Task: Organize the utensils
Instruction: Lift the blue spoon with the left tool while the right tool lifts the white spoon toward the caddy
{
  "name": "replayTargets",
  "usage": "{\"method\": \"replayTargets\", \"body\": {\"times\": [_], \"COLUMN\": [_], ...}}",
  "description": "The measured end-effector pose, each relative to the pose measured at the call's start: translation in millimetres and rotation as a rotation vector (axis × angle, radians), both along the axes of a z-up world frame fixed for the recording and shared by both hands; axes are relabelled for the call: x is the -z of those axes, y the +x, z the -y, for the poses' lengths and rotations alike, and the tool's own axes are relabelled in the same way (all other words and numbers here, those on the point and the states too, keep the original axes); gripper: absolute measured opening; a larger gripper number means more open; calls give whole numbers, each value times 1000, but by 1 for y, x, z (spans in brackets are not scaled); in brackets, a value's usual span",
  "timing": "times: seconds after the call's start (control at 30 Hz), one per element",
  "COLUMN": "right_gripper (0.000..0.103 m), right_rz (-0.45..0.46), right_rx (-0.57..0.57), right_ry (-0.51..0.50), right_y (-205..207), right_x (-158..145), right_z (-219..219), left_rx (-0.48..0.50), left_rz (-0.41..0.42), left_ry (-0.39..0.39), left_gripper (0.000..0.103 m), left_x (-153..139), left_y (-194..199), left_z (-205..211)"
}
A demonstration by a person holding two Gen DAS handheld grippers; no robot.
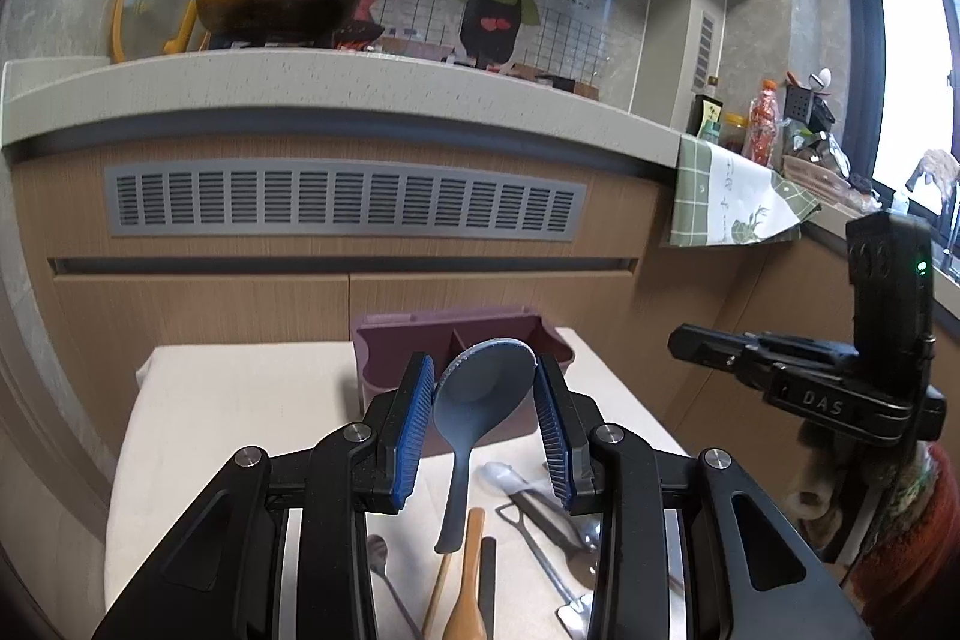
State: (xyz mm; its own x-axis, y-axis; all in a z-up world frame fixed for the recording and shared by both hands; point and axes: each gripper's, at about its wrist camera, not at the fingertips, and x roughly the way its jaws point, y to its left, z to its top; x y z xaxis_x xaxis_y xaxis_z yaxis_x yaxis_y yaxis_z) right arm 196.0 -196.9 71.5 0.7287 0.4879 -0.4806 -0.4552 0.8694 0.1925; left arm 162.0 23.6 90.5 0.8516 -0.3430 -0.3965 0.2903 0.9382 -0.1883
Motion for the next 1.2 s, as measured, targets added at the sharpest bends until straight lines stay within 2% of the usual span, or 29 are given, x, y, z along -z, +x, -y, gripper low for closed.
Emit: {"method": "replayTargets", "body": {"times": [0.1, 0.2, 0.27, 0.3, 0.33, 0.5, 0.57, 0.73, 0.8, 0.9, 1.03, 1.2], "right_gripper": [6, 7, 16, 25, 28, 28, 28, 28, 34, 35, 32, 31], "right_rz": [12, -33, -79, -104, -140, -241, -277, -281, -309, -291, -294, -236], "right_rx": [-17, -28, -34, -47, -79, -187, -203, -225, -242, -253, -226, -197], "right_ry": [-7, -35, -70, -80, -94, -206, -226, -336, -354, -360, -376, -240], "right_y": [-4, 0, 7, 11, 19, 57, 72, 104, 116, 121, 116, 87], "right_x": [-10, 2, 23, 35, 52, 112, 128, 149, 158, 160, 156, 124], "right_z": [-1, -2, -6, -9, -14, -45, -52, -82, -92, -100, -102, -74], "left_rx": [-1, -1, -5, -9, -15, -51, -62, -74, -73, -72, -63, -40], "left_rz": [8, 7, 2, -2, -9, -39, -52, -87, -96, -107, -121, -132], "left_ry": [-3, -2, 2, 7, 12, 21, 15, 18, 22, 20, -3, -25], "left_gripper": [35, 35, 35, 35, 35, 35, 35, 35, 35, 35, 35, 35], "left_x": [-4, -5, -5, -4, -3, 7, 11, 23, 26, 29, 29, 24], "left_y": [-1, -1, 0, 0, 1, 6, 8, 16, 18, 20, 21, 21], "left_z": [0, 0, -1, -2, -3, -14, -19, -24, -23, -23, -23, -21]}}
